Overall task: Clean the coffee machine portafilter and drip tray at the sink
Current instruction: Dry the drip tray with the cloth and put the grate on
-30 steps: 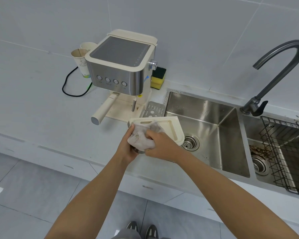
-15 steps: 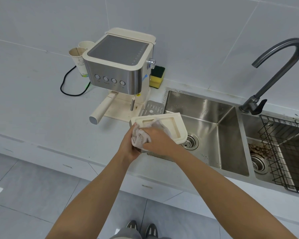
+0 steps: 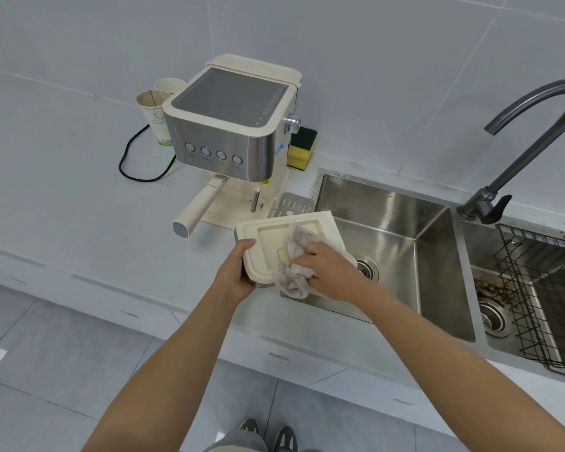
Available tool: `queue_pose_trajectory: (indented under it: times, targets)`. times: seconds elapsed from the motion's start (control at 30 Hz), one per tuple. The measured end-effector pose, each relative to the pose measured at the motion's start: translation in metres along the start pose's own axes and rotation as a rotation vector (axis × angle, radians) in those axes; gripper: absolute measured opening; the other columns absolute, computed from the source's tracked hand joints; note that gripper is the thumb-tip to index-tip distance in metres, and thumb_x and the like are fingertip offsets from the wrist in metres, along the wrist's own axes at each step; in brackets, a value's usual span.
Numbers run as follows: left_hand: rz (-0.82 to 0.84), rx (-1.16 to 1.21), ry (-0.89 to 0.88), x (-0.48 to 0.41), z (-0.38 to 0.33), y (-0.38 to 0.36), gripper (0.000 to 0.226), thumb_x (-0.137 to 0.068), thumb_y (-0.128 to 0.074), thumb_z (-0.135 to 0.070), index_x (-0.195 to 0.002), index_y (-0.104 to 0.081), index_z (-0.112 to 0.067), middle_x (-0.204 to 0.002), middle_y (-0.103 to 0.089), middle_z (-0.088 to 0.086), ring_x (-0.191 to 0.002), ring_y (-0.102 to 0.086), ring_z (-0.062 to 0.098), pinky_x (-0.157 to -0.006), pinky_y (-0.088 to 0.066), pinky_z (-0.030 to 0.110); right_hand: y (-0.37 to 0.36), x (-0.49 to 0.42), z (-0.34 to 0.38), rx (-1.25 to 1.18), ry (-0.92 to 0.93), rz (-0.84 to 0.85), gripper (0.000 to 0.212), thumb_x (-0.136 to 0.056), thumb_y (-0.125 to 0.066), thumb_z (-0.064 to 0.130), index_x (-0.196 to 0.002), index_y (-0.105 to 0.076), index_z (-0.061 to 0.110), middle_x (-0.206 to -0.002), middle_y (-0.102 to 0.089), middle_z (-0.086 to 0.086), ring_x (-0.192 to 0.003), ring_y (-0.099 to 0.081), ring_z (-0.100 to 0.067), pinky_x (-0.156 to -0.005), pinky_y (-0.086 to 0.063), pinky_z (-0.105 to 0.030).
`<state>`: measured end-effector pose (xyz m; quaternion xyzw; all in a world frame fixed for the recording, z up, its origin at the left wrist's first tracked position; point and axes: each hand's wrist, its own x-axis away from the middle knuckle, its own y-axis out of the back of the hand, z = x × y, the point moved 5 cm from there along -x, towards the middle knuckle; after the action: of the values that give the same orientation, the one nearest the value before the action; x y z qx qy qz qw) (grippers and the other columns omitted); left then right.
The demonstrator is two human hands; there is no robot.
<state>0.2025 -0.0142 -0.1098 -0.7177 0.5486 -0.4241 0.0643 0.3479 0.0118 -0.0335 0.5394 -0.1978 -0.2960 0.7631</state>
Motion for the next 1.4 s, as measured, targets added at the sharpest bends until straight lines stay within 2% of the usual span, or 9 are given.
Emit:
queue_pose_trajectory:
  times: [0.07, 0.2, 0.27, 0.4, 0.6, 0.87, 1.0, 1.17, 1.4]
  targets:
    - [-0.024, 0.011, -0.004, 0.000, -0.001, 0.007, 0.018, -0.086, -0.052, -0.025, -0.100, -0.062, -0.021, -0.093, -0.071, 0.005, -0.088, -0.065, 0.027, -0.078, -0.053, 0.044, 0.004, 0.006, -0.008, 0.064, 0.043, 0.009, 0.013, -0.073, -0.057, -0.004, -0.079, -0.068, 0.001, -0.091, -0.065, -0.014, -0.097, -0.044, -0.015, -0.078, -0.032, -0.021]
    - [-0.034, 0.023, -0.015, 0.000, -0.003, 0.014, 0.019, -0.085, -0.053, -0.020, -0.101, -0.062, -0.021, -0.095, -0.071, 0.003, -0.090, -0.065, 0.026, -0.075, -0.053, 0.042, 0.009, 0.010, -0.047, 0.096, -0.176, 0.141, 0.034, -0.086, -0.047, 0.006, -0.115, -0.062, 0.015, -0.117, -0.049, -0.008, -0.107, -0.042, -0.020, -0.080, -0.028, -0.022]
    - [-0.028, 0.024, -0.015, 0.002, -0.003, 0.015, 0.020, -0.085, -0.052, -0.017, -0.102, -0.062, -0.020, -0.099, -0.070, 0.004, -0.092, -0.064, 0.026, -0.075, -0.052, 0.042, 0.014, 0.007, -0.053, 0.142, -0.191, 0.148, 0.035, -0.087, -0.047, 0.007, -0.117, -0.061, 0.017, -0.118, -0.049, -0.008, -0.108, -0.042, -0.021, -0.081, -0.029, -0.023]
    - [-0.014, 0.027, -0.024, 0.003, -0.004, 0.013, 0.022, -0.085, -0.051, -0.012, -0.103, -0.062, -0.020, -0.101, -0.069, 0.004, -0.094, -0.063, 0.025, -0.073, -0.053, 0.041, 0.026, 0.000, -0.056, 0.242, -0.180, 0.016, 0.020, -0.087, -0.050, 0.015, -0.101, -0.066, 0.015, -0.109, -0.055, -0.007, -0.104, -0.048, -0.027, -0.076, -0.033, -0.028]
    - [0.027, 0.038, -0.026, 0.007, -0.003, 0.007, 0.022, -0.085, -0.049, -0.011, -0.101, -0.062, -0.021, -0.087, -0.075, 0.001, -0.088, -0.066, 0.023, -0.056, -0.057, 0.034, 0.044, -0.011, -0.058, 0.156, -0.431, -0.177, 0.033, -0.091, -0.045, 0.022, -0.119, -0.050, 0.006, -0.118, -0.050, -0.017, -0.103, -0.050, -0.031, -0.078, -0.042, -0.035]
    - [0.100, -0.014, -0.011, 0.009, 0.004, -0.014, 0.023, -0.086, -0.046, -0.009, -0.099, -0.062, -0.020, -0.084, -0.076, 0.001, -0.088, -0.066, 0.025, -0.067, -0.056, 0.039, 0.023, -0.025, -0.038, 0.287, -0.423, -0.073, 0.039, -0.092, -0.046, 0.018, -0.130, -0.038, 0.011, -0.121, -0.041, -0.017, -0.103, -0.047, -0.028, -0.077, -0.043, -0.031]
    - [0.104, -0.012, 0.002, 0.008, 0.002, -0.015, 0.022, -0.085, -0.047, -0.010, -0.099, -0.062, -0.019, -0.084, -0.076, 0.002, -0.087, -0.066, 0.024, -0.060, -0.057, 0.036, 0.018, -0.037, -0.027, 0.290, -0.343, -0.027, 0.031, -0.091, -0.043, 0.018, -0.121, -0.045, 0.010, -0.122, -0.050, -0.009, -0.105, -0.051, -0.022, -0.089, -0.044, -0.033]
    - [0.103, -0.080, 0.017, 0.004, -0.004, -0.016, 0.022, -0.085, -0.047, -0.011, -0.099, -0.063, -0.019, -0.083, -0.074, 0.003, -0.086, -0.065, 0.025, -0.074, -0.055, 0.043, 0.010, -0.048, 0.003, 0.180, -0.191, -0.005, 0.032, -0.088, -0.046, 0.013, -0.118, -0.055, 0.007, -0.121, -0.053, -0.010, -0.112, -0.046, -0.023, -0.092, -0.039, -0.035]
    - [0.107, -0.079, 0.034, 0.004, -0.005, -0.014, 0.021, -0.085, -0.047, -0.012, -0.097, -0.064, -0.018, -0.086, -0.074, 0.005, -0.083, -0.067, 0.023, -0.067, -0.057, 0.039, 0.019, -0.045, 0.012, 0.205, -0.012, 0.034, 0.025, -0.089, -0.047, 0.010, -0.107, -0.064, 0.009, -0.120, -0.054, -0.010, -0.115, -0.047, -0.025, -0.096, -0.036, -0.038]
